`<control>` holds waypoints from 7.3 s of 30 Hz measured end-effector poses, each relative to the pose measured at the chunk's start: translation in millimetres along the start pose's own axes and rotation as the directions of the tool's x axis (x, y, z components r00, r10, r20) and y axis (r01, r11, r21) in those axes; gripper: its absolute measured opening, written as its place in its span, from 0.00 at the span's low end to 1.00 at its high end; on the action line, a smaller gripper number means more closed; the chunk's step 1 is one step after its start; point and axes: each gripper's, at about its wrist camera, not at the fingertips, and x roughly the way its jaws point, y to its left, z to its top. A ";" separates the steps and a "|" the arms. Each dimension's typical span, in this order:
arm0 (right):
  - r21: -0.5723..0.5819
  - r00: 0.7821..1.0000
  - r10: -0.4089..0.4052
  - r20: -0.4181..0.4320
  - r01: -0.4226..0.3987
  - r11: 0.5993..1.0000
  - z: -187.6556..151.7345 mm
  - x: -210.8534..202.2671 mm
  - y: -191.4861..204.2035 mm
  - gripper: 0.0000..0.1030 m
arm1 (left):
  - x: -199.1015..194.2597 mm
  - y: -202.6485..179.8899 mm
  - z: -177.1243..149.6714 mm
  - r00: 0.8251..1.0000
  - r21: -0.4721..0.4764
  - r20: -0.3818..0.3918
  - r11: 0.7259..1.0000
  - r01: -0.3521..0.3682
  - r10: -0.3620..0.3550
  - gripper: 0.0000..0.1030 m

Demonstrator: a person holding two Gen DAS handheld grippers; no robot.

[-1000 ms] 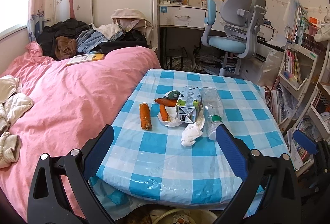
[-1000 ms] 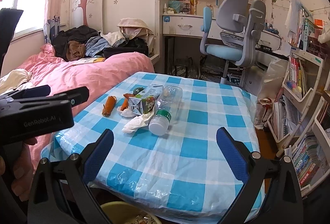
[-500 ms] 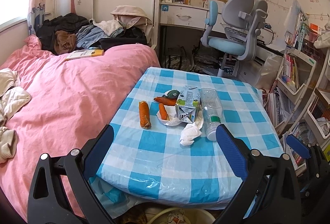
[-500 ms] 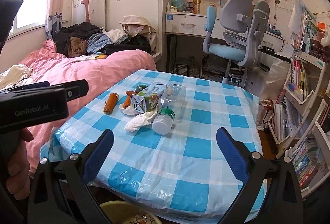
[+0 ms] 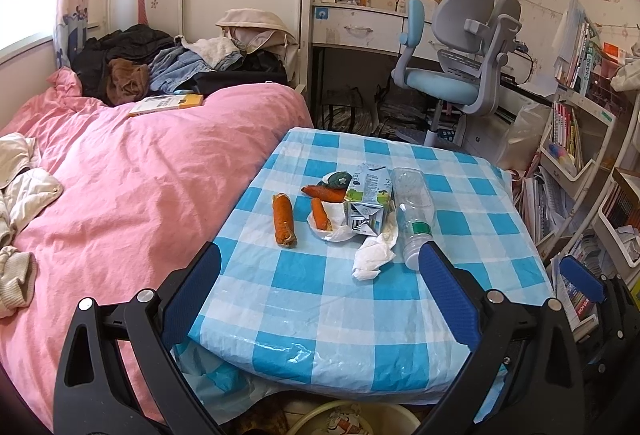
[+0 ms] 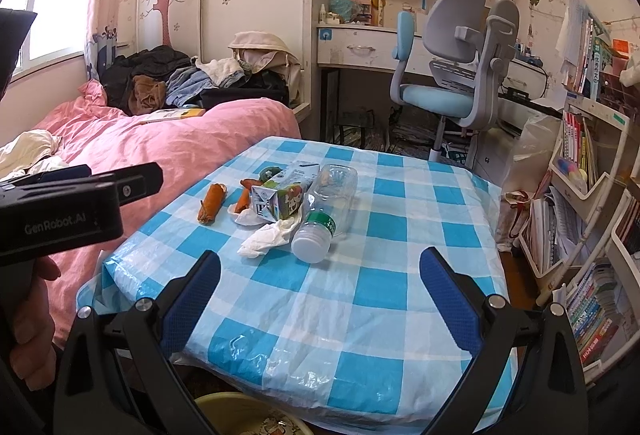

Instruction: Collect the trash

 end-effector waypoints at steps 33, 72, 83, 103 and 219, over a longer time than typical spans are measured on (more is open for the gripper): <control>0.012 1.000 0.005 -0.007 -0.005 1.000 3.8 14.6 -8.8 0.93 | 11.9 -1.9 3.1 1.000 0.011 -0.023 1.000 -0.005 0.005 0.93; -0.046 0.980 0.123 -0.157 -0.131 0.990 11.0 68.7 12.9 0.92 | 100.8 59.0 18.7 0.954 -0.065 -0.277 0.989 -0.134 0.111 0.89; 0.007 0.929 0.305 -0.210 -0.310 0.951 4.9 78.5 24.2 0.92 | 147.1 58.7 37.6 0.933 -0.052 -0.342 0.989 -0.141 0.115 0.88; 0.162 0.888 0.356 -0.292 -0.321 0.933 6.7 153.9 36.0 0.63 | 243.2 47.0 31.9 0.853 -0.011 -0.517 0.996 -0.084 0.067 0.20; 0.131 0.900 0.359 -0.246 -0.337 0.933 -34.8 25.9 -6.9 0.63 | -31.2 29.8 -72.9 0.957 -0.103 -0.242 0.985 0.137 -0.159 0.81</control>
